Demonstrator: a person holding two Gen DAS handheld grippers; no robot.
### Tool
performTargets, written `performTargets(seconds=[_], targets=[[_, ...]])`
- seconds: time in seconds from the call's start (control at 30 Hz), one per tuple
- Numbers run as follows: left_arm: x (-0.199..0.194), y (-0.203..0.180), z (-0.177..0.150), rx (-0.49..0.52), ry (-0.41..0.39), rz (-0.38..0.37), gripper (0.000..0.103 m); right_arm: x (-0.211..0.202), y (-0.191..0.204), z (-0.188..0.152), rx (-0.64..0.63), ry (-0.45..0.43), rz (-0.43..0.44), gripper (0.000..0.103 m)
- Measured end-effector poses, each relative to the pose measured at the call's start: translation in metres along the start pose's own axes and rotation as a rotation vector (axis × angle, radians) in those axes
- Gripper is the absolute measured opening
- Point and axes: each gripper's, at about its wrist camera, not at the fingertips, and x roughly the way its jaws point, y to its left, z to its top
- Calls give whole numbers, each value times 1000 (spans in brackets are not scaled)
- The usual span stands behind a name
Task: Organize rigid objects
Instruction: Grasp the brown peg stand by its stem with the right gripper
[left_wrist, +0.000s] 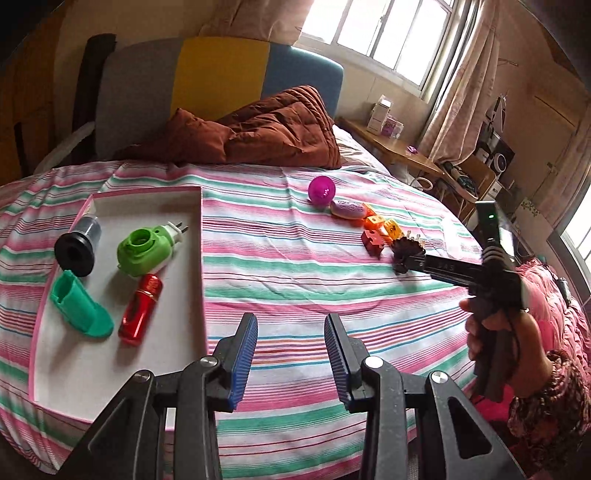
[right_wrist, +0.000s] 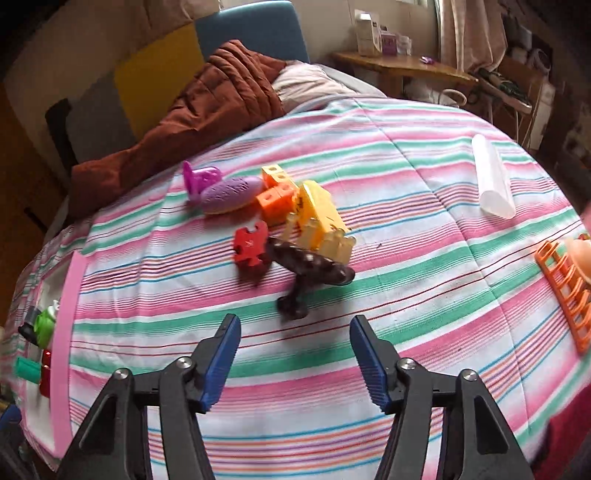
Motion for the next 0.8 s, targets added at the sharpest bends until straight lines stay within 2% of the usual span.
performTargets(seconds=[0.1, 0.2, 0.27, 0.3, 0.43, 0.63, 0.73, 0.8], targets=[[6, -8, 1, 6, 10, -8, 37, 18, -8, 5, 31, 14, 17, 48], [11, -16, 2, 17, 21, -7, 37, 30, -10, 11, 46, 15, 46, 42], [15, -20, 2, 24, 32, -10, 37, 34, -9, 14, 39, 3, 41, 33], [17, -23, 3, 27, 37, -9, 37, 34, -7, 15, 23, 8, 36, 22], [28, -36, 8, 46, 51, -19, 37, 25, -6, 18, 2, 48, 34, 20], [56, -62, 27, 89, 78, -45, 37, 0, -13, 16, -2, 141, 92, 20], [76, -75, 37, 107, 89, -46, 37, -16, -18, 6, -37, 148, 108, 20], [94, -84, 46, 111, 106, -46, 38, -22, -28, 2, -13, 147, 127, 20]])
